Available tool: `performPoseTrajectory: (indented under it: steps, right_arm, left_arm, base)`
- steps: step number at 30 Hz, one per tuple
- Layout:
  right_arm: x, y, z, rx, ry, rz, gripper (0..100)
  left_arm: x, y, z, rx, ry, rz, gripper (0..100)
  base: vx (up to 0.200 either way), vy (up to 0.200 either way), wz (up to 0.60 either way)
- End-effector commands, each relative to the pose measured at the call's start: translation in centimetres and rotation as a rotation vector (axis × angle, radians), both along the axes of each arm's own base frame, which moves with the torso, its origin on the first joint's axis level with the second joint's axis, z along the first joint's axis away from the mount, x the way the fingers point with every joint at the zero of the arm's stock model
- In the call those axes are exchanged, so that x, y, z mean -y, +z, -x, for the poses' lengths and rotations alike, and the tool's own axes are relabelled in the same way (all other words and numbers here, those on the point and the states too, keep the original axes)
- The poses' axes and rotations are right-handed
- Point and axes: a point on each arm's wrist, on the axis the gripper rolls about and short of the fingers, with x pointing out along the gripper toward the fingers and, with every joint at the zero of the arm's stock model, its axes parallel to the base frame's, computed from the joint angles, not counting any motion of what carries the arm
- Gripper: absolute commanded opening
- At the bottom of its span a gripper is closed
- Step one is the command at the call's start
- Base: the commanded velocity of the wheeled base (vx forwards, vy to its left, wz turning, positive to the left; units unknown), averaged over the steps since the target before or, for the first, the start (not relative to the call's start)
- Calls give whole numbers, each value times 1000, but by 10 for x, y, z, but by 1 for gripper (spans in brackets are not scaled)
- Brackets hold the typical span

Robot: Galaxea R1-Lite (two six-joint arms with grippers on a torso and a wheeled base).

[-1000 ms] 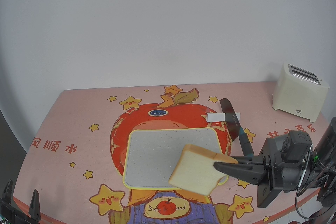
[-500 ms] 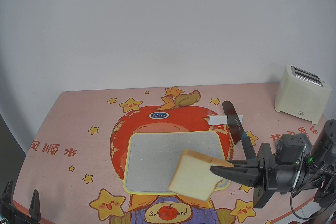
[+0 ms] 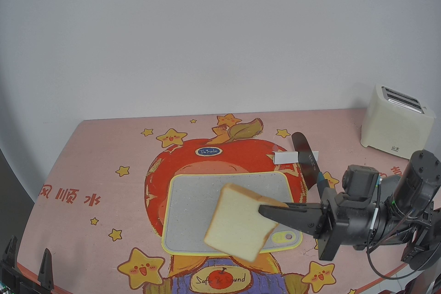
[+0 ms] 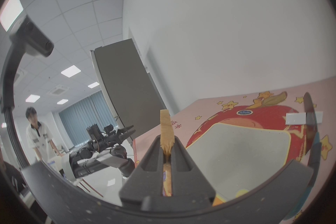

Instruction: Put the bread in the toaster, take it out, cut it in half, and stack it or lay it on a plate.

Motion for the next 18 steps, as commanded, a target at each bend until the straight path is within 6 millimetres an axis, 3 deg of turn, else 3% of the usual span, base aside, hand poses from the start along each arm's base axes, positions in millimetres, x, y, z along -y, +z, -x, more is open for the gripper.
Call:
performPoseTrajectory:
  steps: [1,18]
  right_arm:
    - [-12,-6,-14,-54,-44,-5,0]
    - [-27,-31,-38,-173,-128,23,0]
  left_arm:
    - [0,-5,0,-1,0,0,100]
    - [0,-5,0,-1,0,0,100]
  base:
    - [0,0,0]
    - [0,0,0]
